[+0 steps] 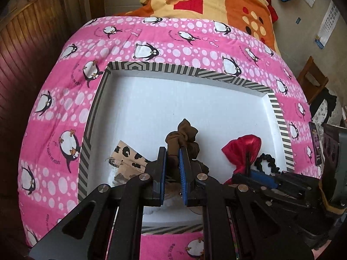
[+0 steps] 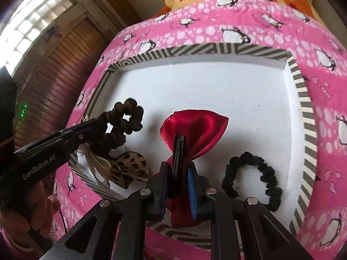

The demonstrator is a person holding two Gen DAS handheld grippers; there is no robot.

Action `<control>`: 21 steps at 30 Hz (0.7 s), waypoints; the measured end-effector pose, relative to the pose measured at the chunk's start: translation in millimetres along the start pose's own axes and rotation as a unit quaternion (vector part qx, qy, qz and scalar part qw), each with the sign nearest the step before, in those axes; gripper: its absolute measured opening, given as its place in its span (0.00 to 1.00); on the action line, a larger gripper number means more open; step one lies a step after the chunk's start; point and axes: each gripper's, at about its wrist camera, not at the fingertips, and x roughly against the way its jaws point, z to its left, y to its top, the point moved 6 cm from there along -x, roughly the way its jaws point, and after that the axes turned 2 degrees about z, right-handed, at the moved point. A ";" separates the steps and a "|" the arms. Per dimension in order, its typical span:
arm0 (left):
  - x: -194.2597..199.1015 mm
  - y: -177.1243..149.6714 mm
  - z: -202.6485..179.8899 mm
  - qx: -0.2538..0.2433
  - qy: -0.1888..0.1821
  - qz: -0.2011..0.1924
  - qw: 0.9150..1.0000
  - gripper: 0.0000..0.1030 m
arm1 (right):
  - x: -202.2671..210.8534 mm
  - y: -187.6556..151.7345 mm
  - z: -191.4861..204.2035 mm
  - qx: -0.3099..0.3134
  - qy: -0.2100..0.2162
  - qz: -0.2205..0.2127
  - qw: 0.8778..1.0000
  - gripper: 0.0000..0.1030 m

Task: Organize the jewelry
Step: 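Carry the brown scrunchie and red bow into the box and open both tools, then withdraw both open tools from the box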

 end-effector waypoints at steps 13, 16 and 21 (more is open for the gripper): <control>16.7 -9.0 -6.2 -0.020 0.030 -0.018 0.999 0.33 | 32.1 -5.2 -8.1 -0.019 -0.011 -0.029 0.999 0.42; 33.1 -14.0 -4.4 -0.015 0.036 -0.033 0.999 0.46 | 54.4 -11.3 -7.9 -0.020 -0.019 -0.056 0.998 0.42; 56.0 -29.6 1.9 -0.007 0.052 -0.048 0.997 0.47 | 86.6 -24.6 -9.4 -0.025 -0.042 -0.089 0.995 0.42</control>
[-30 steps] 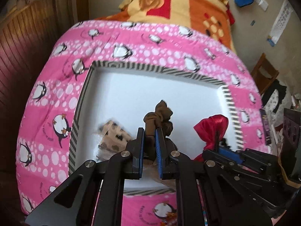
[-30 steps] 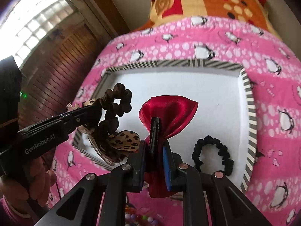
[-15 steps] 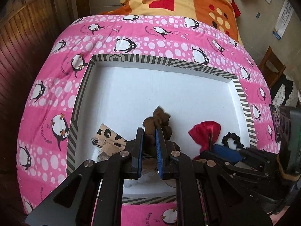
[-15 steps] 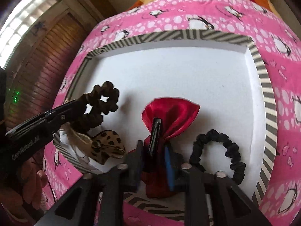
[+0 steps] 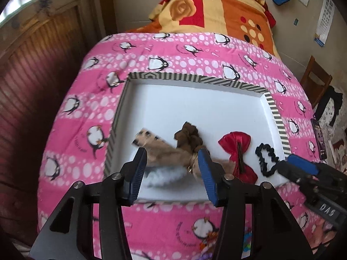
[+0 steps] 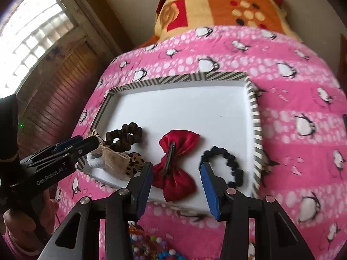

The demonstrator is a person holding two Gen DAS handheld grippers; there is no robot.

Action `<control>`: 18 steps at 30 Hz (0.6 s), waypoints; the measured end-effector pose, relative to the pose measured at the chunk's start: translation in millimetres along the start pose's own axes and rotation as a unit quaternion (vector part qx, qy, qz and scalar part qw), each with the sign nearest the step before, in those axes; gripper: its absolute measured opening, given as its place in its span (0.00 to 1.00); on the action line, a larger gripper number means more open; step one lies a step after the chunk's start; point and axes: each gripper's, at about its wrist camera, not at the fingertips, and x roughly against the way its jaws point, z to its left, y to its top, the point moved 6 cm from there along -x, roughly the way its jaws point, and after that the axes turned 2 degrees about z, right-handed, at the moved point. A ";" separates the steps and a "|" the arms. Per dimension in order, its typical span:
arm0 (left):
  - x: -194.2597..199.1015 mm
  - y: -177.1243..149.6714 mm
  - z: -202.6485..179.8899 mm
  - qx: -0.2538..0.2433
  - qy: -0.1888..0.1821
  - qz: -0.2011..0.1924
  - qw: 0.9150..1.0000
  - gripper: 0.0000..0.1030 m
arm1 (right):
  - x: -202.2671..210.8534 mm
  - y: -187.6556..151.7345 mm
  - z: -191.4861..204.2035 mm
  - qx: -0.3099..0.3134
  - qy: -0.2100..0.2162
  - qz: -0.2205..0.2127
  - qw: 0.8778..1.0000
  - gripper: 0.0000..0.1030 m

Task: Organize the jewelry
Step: 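Withdraw both open tools from the box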

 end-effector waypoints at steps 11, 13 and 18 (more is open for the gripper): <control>37.5 -41.8 16.2 0.015 0.018 -0.021 1.000 0.47 | 24.5 -34.9 26.7 0.005 -0.012 -0.016 1.000 0.43; 41.0 -50.3 19.8 0.018 0.020 -0.020 0.999 0.47 | 24.6 -40.9 34.7 0.011 -0.011 -0.014 1.000 0.43; 52.5 -76.1 29.1 0.024 0.031 -0.018 0.999 0.47 | 28.3 -60.5 57.0 0.029 -0.006 -0.011 0.999 0.45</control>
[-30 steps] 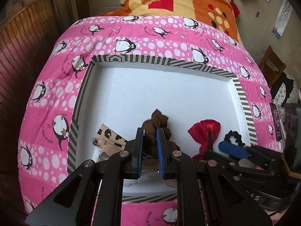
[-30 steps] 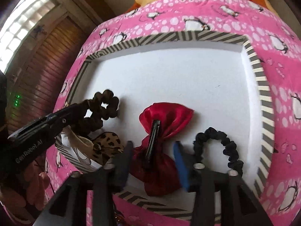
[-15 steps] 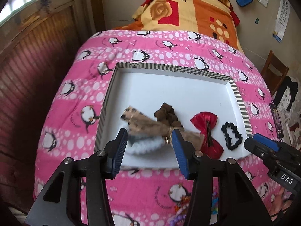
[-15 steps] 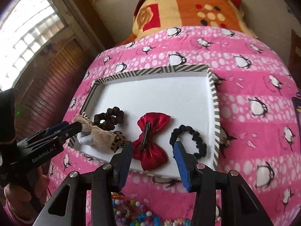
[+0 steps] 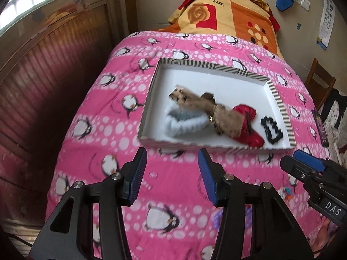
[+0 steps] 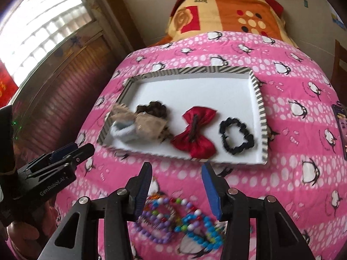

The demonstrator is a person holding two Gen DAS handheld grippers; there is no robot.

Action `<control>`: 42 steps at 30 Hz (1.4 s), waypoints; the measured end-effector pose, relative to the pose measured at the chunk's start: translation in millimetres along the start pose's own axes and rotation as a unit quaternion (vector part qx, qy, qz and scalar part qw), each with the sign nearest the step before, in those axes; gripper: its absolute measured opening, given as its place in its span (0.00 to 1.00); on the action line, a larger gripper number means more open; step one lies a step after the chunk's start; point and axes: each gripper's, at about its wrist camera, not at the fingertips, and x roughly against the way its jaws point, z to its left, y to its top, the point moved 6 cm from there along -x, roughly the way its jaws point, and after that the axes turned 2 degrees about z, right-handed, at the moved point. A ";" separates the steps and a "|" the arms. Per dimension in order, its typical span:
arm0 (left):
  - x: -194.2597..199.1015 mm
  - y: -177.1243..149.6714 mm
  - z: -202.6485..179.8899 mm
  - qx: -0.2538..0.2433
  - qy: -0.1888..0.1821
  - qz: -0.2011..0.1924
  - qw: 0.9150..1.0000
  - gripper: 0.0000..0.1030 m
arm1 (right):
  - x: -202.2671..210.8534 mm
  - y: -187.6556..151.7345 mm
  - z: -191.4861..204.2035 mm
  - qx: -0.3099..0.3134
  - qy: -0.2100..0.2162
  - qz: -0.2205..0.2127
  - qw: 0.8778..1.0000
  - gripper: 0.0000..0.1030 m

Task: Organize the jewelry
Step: 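Withdraw both open tools from the box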

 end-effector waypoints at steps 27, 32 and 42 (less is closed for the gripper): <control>48.0 -62.3 20.8 -0.006 0.019 -0.029 0.999 0.47 | 28.9 -65.0 44.9 0.031 -0.014 -0.001 0.999 0.50; 48.2 -64.4 17.8 -0.010 0.019 -0.029 0.999 0.47 | 30.4 -69.2 41.5 0.028 -0.017 0.001 0.999 0.51; 43.7 -65.5 9.2 -0.015 0.015 -0.024 0.999 0.47 | 30.5 -74.2 32.5 0.020 -0.020 0.006 1.000 0.51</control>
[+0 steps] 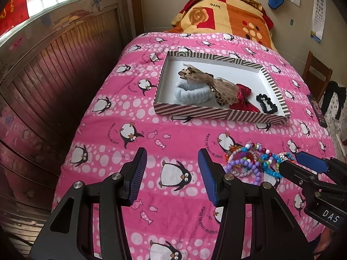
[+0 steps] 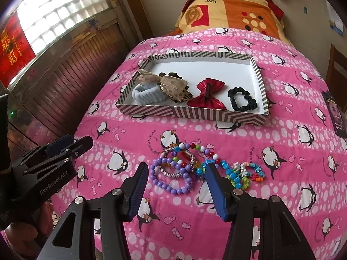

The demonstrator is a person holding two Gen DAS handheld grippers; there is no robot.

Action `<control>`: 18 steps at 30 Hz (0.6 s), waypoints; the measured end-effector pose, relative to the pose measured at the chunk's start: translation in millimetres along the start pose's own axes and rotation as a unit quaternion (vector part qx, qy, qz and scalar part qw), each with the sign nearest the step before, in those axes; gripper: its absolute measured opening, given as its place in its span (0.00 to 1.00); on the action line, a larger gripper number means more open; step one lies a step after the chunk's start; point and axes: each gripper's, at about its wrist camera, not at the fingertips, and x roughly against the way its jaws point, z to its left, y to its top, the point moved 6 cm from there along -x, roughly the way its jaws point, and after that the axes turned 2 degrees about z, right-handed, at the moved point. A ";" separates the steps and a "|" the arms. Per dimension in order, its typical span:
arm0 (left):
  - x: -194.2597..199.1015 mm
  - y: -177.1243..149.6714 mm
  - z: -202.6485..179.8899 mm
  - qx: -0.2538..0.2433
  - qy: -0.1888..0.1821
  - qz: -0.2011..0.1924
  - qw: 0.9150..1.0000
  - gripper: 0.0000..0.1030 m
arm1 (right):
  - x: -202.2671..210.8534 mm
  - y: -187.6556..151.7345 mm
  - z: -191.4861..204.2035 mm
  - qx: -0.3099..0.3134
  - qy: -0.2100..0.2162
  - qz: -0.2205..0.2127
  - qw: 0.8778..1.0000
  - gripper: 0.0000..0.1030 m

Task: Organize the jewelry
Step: 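Withdraw both open tools from the box, then lower both open tools toward the beaded bracelets on the bedspread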

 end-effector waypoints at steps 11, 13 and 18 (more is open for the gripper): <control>-4.8 -2.7 -2.5 -0.002 0.005 0.005 1.000 0.47 | -1.0 -0.3 -4.1 0.000 -0.003 0.003 1.000 0.51; -6.6 -3.6 -2.7 -0.001 0.004 0.007 1.000 0.47 | -1.2 -0.8 -7.7 -0.003 -0.004 0.004 1.000 0.51; -10.3 -5.6 -7.9 0.000 -0.012 0.016 1.000 0.47 | 0.6 -3.3 -19.4 -0.013 -0.007 0.003 1.000 0.51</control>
